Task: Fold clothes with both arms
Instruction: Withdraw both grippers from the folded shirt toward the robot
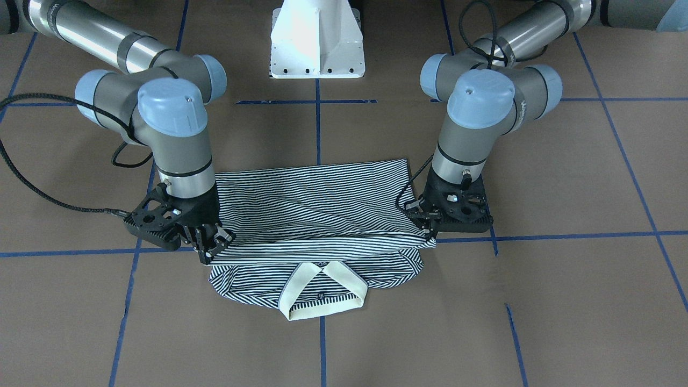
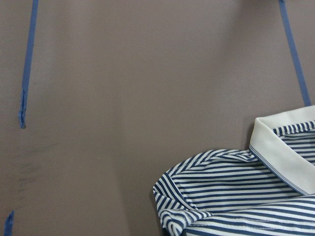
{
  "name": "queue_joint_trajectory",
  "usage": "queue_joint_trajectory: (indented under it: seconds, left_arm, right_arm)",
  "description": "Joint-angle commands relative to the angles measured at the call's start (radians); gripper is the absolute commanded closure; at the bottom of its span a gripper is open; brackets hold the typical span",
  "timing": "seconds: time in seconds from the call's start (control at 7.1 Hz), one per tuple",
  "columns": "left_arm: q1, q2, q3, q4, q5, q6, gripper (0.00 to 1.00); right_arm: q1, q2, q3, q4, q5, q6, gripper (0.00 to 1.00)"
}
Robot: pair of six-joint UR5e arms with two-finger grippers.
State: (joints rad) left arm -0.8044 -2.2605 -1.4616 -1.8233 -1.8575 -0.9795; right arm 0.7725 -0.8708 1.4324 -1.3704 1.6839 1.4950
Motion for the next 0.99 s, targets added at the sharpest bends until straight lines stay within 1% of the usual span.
queue_joint_trajectory:
  seconds: [0.0,0.14,0.28,0.42,0.56,0.7,0.84]
  left_arm:
    - [-0.001,-0.054,0.163,-0.08,0.021,0.001,1.0]
    - [0.002,-0.057,0.185,-0.094,0.021,0.013,1.0]
    - [0.004,-0.056,0.185,-0.105,0.021,0.019,1.0]
    - [0.004,-0.056,0.185,-0.108,0.021,0.019,1.0]
    - [0.004,-0.05,0.179,-0.108,0.021,0.045,0.06]
    - [0.002,-0.034,0.15,-0.111,0.02,0.083,0.0]
    - [0.004,0.022,0.068,-0.113,0.017,0.085,0.0]
  right_arm:
    - [0.001,0.033,-0.166,0.121,-0.006,-0.002,1.0]
    - [-0.004,0.033,-0.184,0.126,-0.006,-0.005,1.0]
    - [-0.012,0.033,-0.184,0.126,-0.007,-0.01,1.0]
    - [-0.019,0.033,-0.184,0.126,-0.007,-0.012,0.91]
    - [-0.03,0.03,-0.182,0.125,-0.019,-0.086,0.01]
    - [-0.024,0.027,-0.172,0.132,-0.013,-0.169,0.0]
    - [0.002,0.015,-0.134,0.134,0.014,-0.236,0.0]
